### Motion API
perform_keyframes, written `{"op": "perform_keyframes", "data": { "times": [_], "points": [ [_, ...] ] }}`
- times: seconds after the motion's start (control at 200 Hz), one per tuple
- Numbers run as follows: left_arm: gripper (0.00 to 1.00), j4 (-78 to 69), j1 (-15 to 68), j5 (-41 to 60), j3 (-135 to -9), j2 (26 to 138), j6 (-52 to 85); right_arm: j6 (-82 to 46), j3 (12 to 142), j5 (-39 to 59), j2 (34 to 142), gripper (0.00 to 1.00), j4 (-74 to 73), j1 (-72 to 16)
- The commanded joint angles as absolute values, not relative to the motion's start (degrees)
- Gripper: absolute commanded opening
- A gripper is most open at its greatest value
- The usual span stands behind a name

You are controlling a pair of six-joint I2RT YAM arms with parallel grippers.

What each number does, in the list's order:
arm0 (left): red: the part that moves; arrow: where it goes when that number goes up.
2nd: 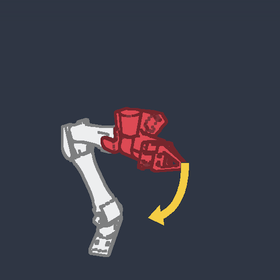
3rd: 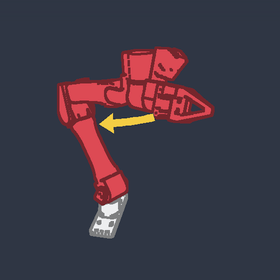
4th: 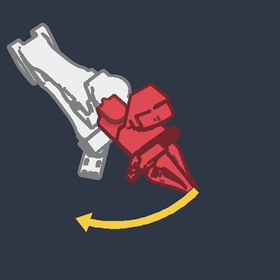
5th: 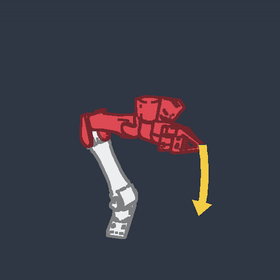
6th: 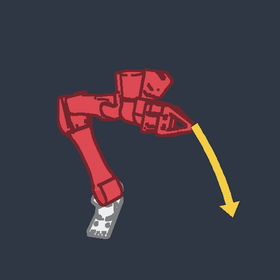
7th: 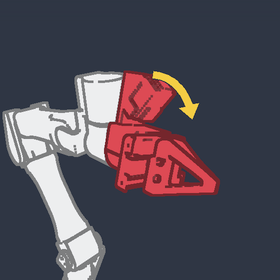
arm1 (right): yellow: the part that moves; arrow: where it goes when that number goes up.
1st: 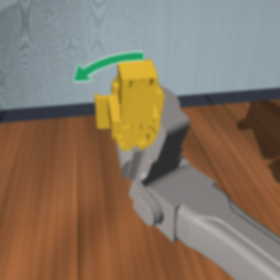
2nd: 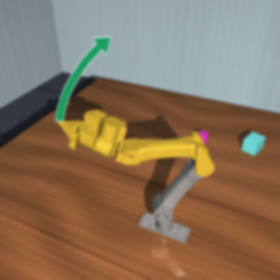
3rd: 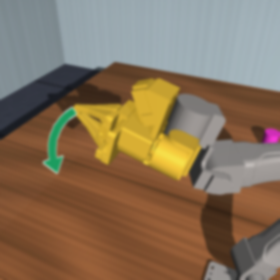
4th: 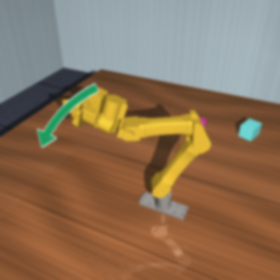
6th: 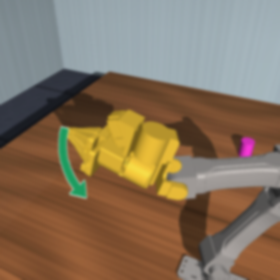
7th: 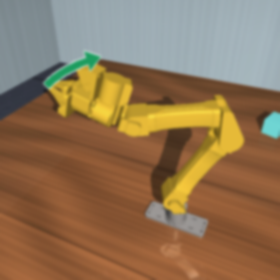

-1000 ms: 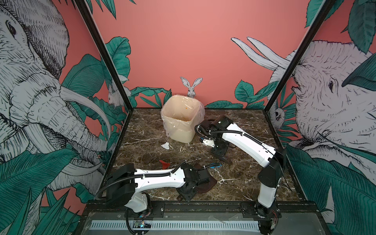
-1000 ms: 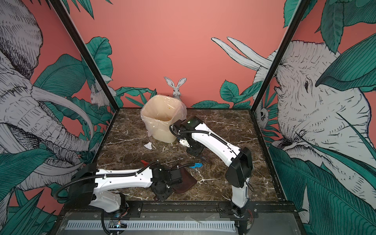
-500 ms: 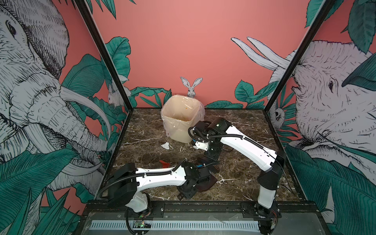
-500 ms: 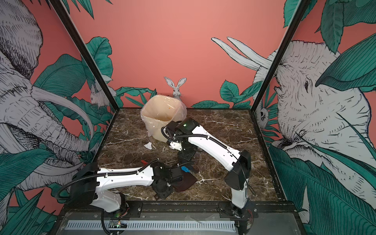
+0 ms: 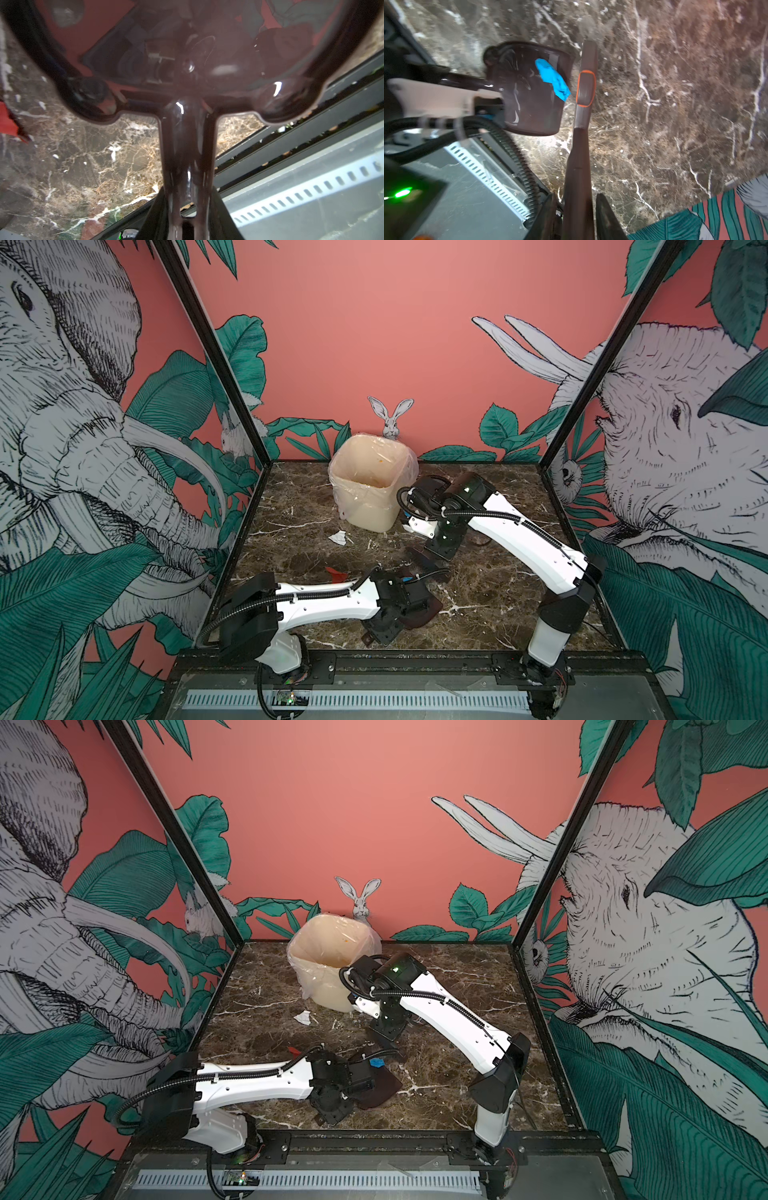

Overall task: Sweep away the paper scraps from the table
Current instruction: 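Push the blue scrap with the right brush into the maroon dustpan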

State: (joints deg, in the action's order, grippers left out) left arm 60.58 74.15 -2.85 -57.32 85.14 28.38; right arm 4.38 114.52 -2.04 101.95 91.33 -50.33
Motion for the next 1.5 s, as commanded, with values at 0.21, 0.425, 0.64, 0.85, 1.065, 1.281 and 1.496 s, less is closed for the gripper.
{"op": "perform_keyframes", "data": {
  "times": [0.21,0.425,0.64,0.85,1.065,1.281,1.496],
  "points": [
    [0.00,62.28,73.84,-7.55,-58.80,81.54,28.04,3.39,111.12,-8.79,94.40,0.00,89.91,-44.56],
    [0.00,60.76,73.86,-6.62,-59.29,83.53,27.69,4.69,108.46,-12.81,98.60,0.00,86.72,-44.56],
    [0.00,62.63,73.89,-5.15,-58.82,85.05,28.14,6.24,110.20,-13.49,102.89,0.00,85.08,-44.65],
    [0.00,62.80,73.64,-4.89,-59.30,86.01,27.50,6.50,110.80,-14.17,106.35,0.00,87.44,-45.68],
    [0.00,63.72,73.35,-4.52,-60.94,88.39,25.72,4.54,109.59,-10.26,105.41,0.00,89.11,-48.54],
    [0.00,63.46,72.62,-4.54,-61.18,88.48,25.12,3.09,108.53,-4.60,103.75,0.00,89.90,-50.15],
    [0.00,62.96,72.24,-4.12,-60.56,88.51,24.96,1.64,111.82,7.61,99.81,0.00,88.48,-51.60]
  ]
}}
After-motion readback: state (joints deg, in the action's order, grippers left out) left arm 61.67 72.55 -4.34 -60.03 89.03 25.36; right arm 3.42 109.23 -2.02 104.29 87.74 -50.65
